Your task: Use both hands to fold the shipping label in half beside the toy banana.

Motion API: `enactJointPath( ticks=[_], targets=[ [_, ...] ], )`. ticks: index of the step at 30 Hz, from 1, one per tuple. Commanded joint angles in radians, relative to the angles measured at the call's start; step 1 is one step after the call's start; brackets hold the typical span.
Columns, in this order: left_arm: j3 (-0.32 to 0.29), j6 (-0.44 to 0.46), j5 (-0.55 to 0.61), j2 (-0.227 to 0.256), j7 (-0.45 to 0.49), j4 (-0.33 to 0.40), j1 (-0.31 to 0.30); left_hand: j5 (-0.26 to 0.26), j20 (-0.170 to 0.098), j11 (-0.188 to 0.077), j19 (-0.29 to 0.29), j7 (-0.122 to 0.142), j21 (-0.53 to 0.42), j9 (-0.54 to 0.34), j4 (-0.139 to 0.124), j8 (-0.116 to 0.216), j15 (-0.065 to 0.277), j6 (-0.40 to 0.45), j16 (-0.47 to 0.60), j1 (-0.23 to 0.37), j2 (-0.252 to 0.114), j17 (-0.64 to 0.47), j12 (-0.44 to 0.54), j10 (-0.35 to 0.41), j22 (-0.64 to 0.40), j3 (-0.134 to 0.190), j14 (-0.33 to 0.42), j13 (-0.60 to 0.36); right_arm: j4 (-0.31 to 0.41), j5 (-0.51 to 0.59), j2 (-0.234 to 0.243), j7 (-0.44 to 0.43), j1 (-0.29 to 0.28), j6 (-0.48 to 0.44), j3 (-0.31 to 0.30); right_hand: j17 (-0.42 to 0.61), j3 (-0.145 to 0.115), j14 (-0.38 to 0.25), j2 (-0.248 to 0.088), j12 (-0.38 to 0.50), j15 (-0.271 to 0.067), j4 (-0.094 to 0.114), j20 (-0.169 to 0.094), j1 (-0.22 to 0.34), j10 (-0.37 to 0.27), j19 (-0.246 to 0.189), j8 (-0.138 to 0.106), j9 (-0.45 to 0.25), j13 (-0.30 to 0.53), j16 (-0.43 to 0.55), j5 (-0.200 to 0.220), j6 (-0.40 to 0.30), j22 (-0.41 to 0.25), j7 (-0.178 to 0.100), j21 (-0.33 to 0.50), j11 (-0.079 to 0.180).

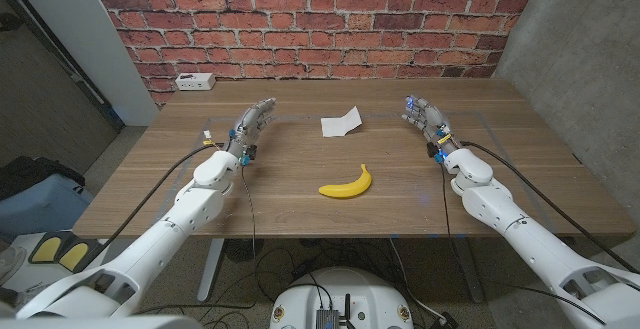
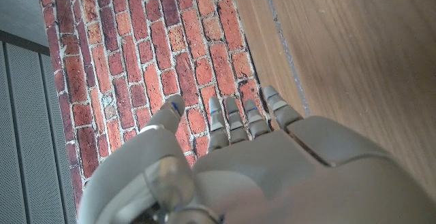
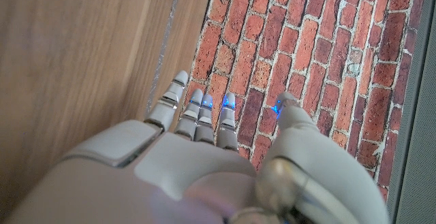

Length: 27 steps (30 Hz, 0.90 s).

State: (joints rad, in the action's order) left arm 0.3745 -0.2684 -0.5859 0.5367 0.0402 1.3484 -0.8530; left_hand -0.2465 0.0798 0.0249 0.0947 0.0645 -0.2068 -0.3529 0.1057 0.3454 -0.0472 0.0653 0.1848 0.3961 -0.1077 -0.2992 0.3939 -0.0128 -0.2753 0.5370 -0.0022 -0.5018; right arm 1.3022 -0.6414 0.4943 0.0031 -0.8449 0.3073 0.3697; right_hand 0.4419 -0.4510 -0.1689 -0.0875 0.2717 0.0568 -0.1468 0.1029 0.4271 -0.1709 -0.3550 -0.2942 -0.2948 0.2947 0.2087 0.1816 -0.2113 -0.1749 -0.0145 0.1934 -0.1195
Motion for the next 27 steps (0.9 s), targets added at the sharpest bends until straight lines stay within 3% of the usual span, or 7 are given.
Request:
enactJointPath(
  ticks=[1, 7, 17, 20, 23, 27],
  targets=[
    [0.042, 0.14, 0.246, 0.108, 0.205, 0.148, -0.011, 0.01, -0.014, -0.008, -0.02, 0.039, 0.003, 0.035, -0.008, -0.045, 0.001, -0.044, 0.0, -0.021, -0.007, 0.035, -0.037, -0.019, 0.017, -0.003, -0.018, 0.037, 0.012, 0.01, -0.016, -0.032, -0.017, 0.04, -0.01, -0.012, -0.009, 0.011, -0.004, -0.007, 0.005, 0.003, 0.006, 0.007, 0.003, 0.013, 0.015, 0.01, -0.007, -0.009, 0.008, 0.016, -0.003, -0.011, -0.005, 0.002],
    [0.065, 0.212, 0.349, 0.152, 0.239, 0.191, 0.01, 0.015, -0.022, -0.021, -0.046, 0.053, 0.008, 0.063, -0.009, -0.065, 0.012, -0.042, 0.002, -0.026, -0.019, 0.059, -0.054, -0.012, 0.028, 0.0, -0.013, 0.064, 0.027, 0.012, -0.014, -0.042, -0.027, 0.037, -0.011, -0.019, -0.013, 0.01, -0.009, -0.008, 0.012, 0.004, 0.003, 0.007, -0.005, 0.018, 0.018, 0.017, -0.011, -0.011, 0.009, 0.008, -0.003, -0.008, -0.005, -0.002],
    [0.086, 0.24, 0.404, 0.173, 0.21, 0.187, 0.049, 0.023, -0.044, -0.046, -0.08, 0.072, 0.011, 0.106, -0.011, -0.098, 0.035, -0.04, -0.003, -0.037, -0.025, 0.092, -0.09, -0.023, 0.044, 0.001, -0.029, 0.106, 0.05, 0.03, -0.005, -0.068, -0.041, 0.032, -0.01, -0.028, -0.016, 0.011, -0.014, -0.01, 0.015, 0.005, 0.002, 0.006, -0.011, 0.023, 0.02, 0.025, -0.017, -0.013, 0.01, -0.004, -0.003, -0.003, -0.004, -0.004],
    [0.1, 0.26, 0.435, 0.18, 0.205, 0.188, 0.066, 0.029, -0.064, -0.06, -0.095, 0.058, 0.011, 0.129, -0.01, -0.118, 0.055, -0.048, -0.004, -0.041, -0.026, 0.108, -0.108, -0.025, 0.052, -0.001, -0.036, 0.131, 0.051, 0.034, -0.004, -0.07, -0.04, 0.031, -0.009, -0.032, -0.017, 0.013, -0.014, -0.011, 0.007, 0.004, 0.0, 0.007, -0.013, 0.024, 0.021, 0.028, -0.019, -0.014, 0.01, -0.007, -0.003, -0.001, -0.004, -0.003],
    [0.118, 0.28, 0.466, 0.185, 0.191, 0.184, 0.091, 0.039, -0.08, -0.069, -0.11, 0.021, 0.01, 0.153, -0.019, -0.142, 0.066, -0.067, -0.003, -0.053, -0.038, 0.117, -0.127, -0.023, 0.061, -0.001, -0.04, 0.161, 0.047, 0.04, -0.005, -0.072, -0.037, 0.031, -0.007, -0.038, -0.018, 0.011, -0.014, -0.014, -0.008, 0.002, -0.001, 0.009, -0.015, 0.024, 0.025, 0.033, -0.022, -0.014, 0.01, -0.009, -0.003, -0.002, -0.002, -0.001],
    [0.131, 0.292, 0.492, 0.188, 0.184, 0.182, 0.107, 0.05, -0.096, -0.074, -0.133, 0.013, 0.013, 0.166, -0.036, -0.158, 0.079, -0.086, -0.007, -0.069, -0.049, 0.12, -0.147, -0.036, 0.067, -0.002, -0.058, 0.186, 0.042, 0.039, -0.007, -0.07, -0.034, 0.032, -0.006, -0.044, -0.02, 0.01, -0.013, -0.016, -0.014, 0.0, -0.002, 0.011, -0.015, 0.024, 0.028, 0.037, -0.025, -0.015, 0.01, -0.01, -0.003, -0.003, -0.002, 0.003]
  ],
)
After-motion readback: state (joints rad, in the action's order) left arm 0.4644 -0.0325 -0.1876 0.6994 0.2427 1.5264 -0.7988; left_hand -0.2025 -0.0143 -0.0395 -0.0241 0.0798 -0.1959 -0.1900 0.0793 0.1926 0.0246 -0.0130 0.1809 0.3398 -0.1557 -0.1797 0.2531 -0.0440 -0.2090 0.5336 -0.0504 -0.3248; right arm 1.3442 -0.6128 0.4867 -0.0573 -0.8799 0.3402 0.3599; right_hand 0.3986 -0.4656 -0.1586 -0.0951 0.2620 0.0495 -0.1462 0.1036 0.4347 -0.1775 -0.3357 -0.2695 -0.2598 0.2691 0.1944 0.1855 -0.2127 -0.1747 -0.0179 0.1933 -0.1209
